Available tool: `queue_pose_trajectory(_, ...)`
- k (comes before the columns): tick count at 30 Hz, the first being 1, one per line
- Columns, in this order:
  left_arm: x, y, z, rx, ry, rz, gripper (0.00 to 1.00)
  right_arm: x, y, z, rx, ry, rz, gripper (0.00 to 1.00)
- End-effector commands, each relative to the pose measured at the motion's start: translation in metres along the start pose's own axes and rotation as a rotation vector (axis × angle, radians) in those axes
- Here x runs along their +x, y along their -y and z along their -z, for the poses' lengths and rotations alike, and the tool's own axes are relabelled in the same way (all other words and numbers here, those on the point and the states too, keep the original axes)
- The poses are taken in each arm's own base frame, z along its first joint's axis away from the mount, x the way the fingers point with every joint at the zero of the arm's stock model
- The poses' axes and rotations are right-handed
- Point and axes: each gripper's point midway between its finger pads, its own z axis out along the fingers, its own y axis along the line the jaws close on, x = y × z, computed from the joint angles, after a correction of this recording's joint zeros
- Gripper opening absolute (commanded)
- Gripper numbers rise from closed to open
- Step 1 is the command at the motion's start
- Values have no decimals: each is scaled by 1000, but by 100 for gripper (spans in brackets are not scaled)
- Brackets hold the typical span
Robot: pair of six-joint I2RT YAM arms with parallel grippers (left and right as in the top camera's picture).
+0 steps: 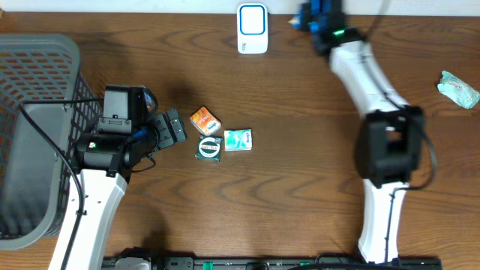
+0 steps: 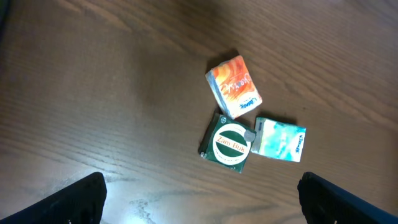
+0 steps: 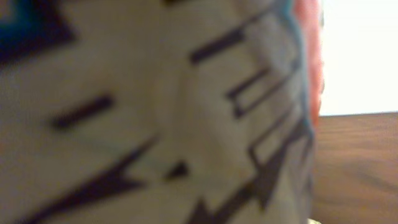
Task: Scan the item barcode
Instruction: 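Drop the snack bag at the far right corner and withdraw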
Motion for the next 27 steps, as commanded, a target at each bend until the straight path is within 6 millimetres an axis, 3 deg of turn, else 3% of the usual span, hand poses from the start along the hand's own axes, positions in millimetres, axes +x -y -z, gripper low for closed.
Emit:
queue_pose_trajectory(1, -4, -2, 2, -12, 12, 2, 98, -20, 82, 21, 166, -4, -90, 1)
queue_pose_trajectory(5, -4, -2, 2, -12, 12, 2, 98, 23, 194, 36, 397, -179, -150, 1)
queue_pose_trajectory(8, -4, -2, 2, -12, 12, 2, 97, 44, 253, 53, 494, -265, -173, 2)
queue_pose_trajectory(10, -4, -2, 2, -12, 12, 2, 98, 56, 284, 64, 533, -307, -212, 19)
queue_pose_trajectory(12, -4, -2, 2, -12, 12, 2, 98, 66, 305, 72, 537, -341, -251, 57)
queue_pose_trajectory(13, -4, -2, 2, -12, 12, 2, 98, 72, 313, 75, 521, -357, -276, 82)
queue_pose_trajectory(14, -4, -2, 2, -12, 12, 2, 98, 75, 316, 77, 497, -369, -298, 94)
queue_pose_trajectory(15, -4, -2, 2, -12, 12, 2, 98, 79, 319, 78, 466, -381, -322, 99)
queue_pose_trajectory(21, -4, -2, 2, -12, 12, 2, 98, 85, 305, 75, 283, -405, -403, 99)
queue_pose_trajectory(27, -4, -2, 2, -12, 12, 2, 98, 77, 254, 65, 41, -408, -435, 99)
